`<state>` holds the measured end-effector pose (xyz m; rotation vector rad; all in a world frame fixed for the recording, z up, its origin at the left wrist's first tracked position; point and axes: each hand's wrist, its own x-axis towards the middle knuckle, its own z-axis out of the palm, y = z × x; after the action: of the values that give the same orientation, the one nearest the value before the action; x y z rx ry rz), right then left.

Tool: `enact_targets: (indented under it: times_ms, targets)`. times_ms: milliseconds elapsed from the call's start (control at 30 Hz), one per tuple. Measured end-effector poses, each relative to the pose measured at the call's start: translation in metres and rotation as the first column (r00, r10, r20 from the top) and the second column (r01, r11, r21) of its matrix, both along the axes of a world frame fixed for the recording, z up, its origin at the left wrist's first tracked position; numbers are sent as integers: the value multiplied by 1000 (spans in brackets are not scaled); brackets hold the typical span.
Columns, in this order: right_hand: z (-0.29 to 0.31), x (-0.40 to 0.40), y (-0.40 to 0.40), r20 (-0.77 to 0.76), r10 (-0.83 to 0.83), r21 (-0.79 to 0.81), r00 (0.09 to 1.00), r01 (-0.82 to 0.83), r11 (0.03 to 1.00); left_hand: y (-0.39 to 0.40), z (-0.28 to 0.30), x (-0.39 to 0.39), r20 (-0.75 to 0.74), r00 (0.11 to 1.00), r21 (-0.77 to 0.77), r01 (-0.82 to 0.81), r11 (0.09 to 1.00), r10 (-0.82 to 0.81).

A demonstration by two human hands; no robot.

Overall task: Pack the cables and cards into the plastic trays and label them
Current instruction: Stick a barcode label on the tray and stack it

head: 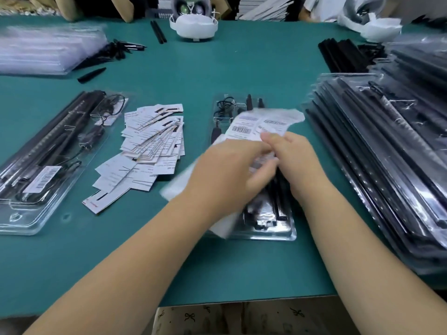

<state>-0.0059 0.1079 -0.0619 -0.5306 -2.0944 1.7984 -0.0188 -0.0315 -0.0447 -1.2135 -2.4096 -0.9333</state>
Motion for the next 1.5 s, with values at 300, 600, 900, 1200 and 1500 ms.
enact_targets:
  times_ms: [300, 600, 900, 1200, 1500]
  targets:
    - [-4, -3, 14, -40, -48, -294, 998, 34, 955, -21, -2, -38, 382, 893, -30, -247, 969, 239]
    - [-3, 6, 12, -101, 20, -257, 995, -45, 965, -31, -2, -50, 618, 762, 129, -338, 932, 191]
    - [1, 13, 7, -91, 162, -194, 983, -177, 965, -67, -1, -74, 144, 656, -393, -650, 651, 741]
    - [11, 14, 8, -301, 4, -321, 954, -105, 941, -45, 9, -37, 866, 467, 167, 74, 983, -182]
    - [6, 19, -4, -488, -157, 472, 858, 411, 780, -25, 1, -41, 863, 331, 483, -313, 818, -383]
